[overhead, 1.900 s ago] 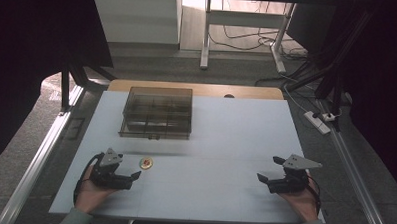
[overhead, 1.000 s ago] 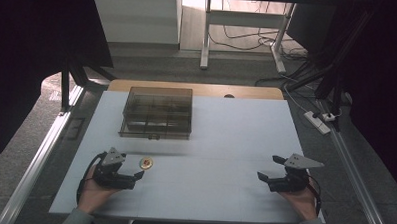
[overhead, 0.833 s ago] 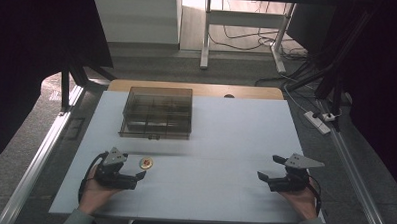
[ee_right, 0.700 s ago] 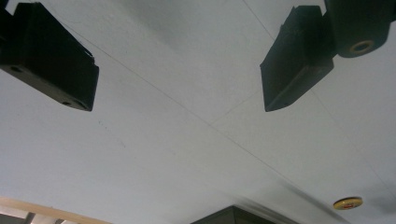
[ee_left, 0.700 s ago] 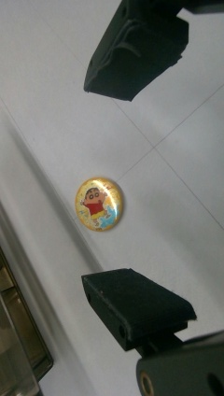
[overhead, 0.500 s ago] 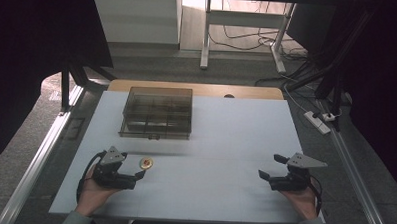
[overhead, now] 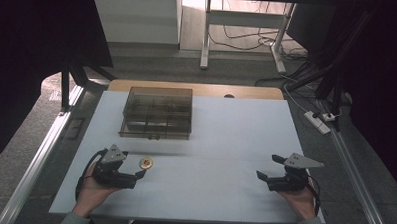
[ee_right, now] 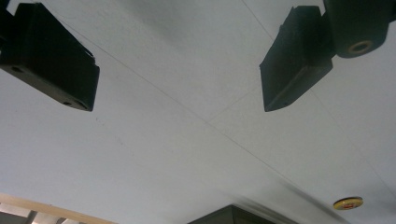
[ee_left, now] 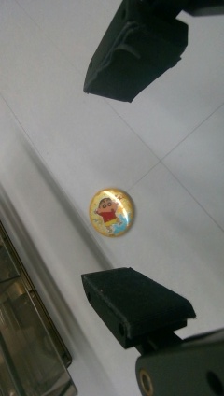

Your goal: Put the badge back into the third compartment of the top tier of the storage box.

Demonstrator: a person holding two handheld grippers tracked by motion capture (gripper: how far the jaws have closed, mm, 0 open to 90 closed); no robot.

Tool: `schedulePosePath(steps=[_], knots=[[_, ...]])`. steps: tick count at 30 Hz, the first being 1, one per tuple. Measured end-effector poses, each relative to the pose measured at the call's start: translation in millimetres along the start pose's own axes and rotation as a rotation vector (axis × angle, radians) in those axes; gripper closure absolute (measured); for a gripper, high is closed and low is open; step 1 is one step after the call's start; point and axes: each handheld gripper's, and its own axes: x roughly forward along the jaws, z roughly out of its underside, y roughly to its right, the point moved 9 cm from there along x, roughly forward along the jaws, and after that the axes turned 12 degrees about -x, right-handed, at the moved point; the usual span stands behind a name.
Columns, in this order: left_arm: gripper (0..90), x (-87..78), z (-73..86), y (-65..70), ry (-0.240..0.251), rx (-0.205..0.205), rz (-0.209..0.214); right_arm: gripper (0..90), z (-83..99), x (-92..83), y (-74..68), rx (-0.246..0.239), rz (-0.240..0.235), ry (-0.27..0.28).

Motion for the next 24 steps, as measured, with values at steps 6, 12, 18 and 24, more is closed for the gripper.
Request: schedulePosePath(steps=[6, 12, 18, 24], knots=[[10.4, 6.9, -5.1, -0.1, -0.023, 0.016, 0.013, 11.8, 1.2, 0.2, -2.9, -0.001, -0.007, -0.01], [10.4, 13.1, -5.0, -2.0, -0.061, 0.036, 0.02, 11.8, 3.1, 3.3, -4.1, -0.01, -0.009, -0.026], [10.4, 17.8, -7.6, -3.2, -0.086, 0.045, 0.02, 12.0, 3.3, 3.5, -4.0, -0.01, -0.007, -0.028], [10.9, 23.8, -11.4, -7.3, -0.112, 0.04, 0.015, 12.1, 4.0, 4.5, -5.5, -0.016, -0.014, -0.029]])
